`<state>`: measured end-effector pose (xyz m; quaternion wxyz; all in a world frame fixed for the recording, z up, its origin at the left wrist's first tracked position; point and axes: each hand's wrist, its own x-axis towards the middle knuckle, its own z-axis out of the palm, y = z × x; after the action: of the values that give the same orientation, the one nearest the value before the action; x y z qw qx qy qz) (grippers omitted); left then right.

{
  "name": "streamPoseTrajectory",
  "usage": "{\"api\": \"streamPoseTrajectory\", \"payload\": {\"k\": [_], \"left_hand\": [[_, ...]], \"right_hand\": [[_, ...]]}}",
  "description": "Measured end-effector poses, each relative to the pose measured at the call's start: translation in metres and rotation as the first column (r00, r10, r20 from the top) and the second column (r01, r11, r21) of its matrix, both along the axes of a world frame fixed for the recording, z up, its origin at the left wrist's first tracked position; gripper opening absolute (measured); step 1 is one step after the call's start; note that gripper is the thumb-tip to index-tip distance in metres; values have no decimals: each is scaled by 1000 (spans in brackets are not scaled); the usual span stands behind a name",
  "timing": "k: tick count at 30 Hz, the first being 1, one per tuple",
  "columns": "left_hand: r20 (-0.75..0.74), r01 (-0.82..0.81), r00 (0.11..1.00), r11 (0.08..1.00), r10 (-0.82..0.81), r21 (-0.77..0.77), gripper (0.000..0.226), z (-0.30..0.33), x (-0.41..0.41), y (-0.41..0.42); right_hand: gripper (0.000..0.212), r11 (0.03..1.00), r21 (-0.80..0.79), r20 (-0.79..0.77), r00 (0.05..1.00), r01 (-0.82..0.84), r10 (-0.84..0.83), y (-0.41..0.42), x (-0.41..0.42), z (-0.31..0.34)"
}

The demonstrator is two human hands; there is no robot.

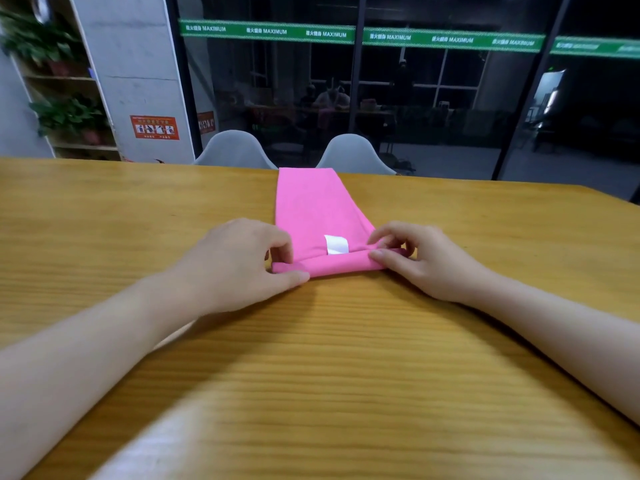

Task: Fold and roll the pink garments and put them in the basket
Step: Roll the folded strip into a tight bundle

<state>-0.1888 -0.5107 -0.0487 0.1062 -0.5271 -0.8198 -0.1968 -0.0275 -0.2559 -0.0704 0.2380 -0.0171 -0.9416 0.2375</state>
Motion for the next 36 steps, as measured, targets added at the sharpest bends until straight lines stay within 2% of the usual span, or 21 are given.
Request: {"api": "streamPoseTrajectory", "payload": {"k": [3,6,10,13,16,18,21,25,27,29,31,33,36], "left_hand": [[50,18,999,1000,-19,9,19,-4,-4,1],[160,38,986,998,-46,55,16,-9,-11,6],[257,14,966,1000,-19,22,31,-11,-17,13],[315,-18,949,999,6,33,48,-11,-18,18],[337,-26,942,998,3,64,53,-13,-20,20],[367,-43,930,993,-2,113,44,-15,-21,19],[392,-61,919,974,-31,220,14,-18,-23,23],[364,28,925,973,-113,231,11,-19,-19,25],[359,83,921,978,-150,194,12,-19,-17,22],[378,88,914,981,-150,175,13,-19,-19,21],[402,76,905,983,-139,169,16,-18,-21,22],[388,53,914,981,-123,185,16,-18,-19,23],[251,32,963,964,-100,264,11,-17,-14,21]], "right_hand": [[7,999,-50,-27,1000,10,-11,1,1,-1],[15,994,101,-56,998,33,-27,2,3,-3],[26,970,237,-28,999,52,-46,8,6,-2],[32,967,243,4,997,70,-73,10,4,-2],[26,975,207,25,996,75,-82,7,-2,-1],[23,983,158,59,993,88,-99,6,-4,0],[29,987,90,121,982,133,-144,1,-9,2],[40,984,45,244,953,175,-180,-3,-9,11],[34,987,28,266,950,160,-162,-2,-3,12],[13,990,8,191,972,140,-138,-2,3,6],[9,988,89,67,989,127,-133,-2,7,1],[7,950,288,-47,993,119,-110,-2,5,1],[12,862,494,-118,991,113,-63,-4,6,5]]}}
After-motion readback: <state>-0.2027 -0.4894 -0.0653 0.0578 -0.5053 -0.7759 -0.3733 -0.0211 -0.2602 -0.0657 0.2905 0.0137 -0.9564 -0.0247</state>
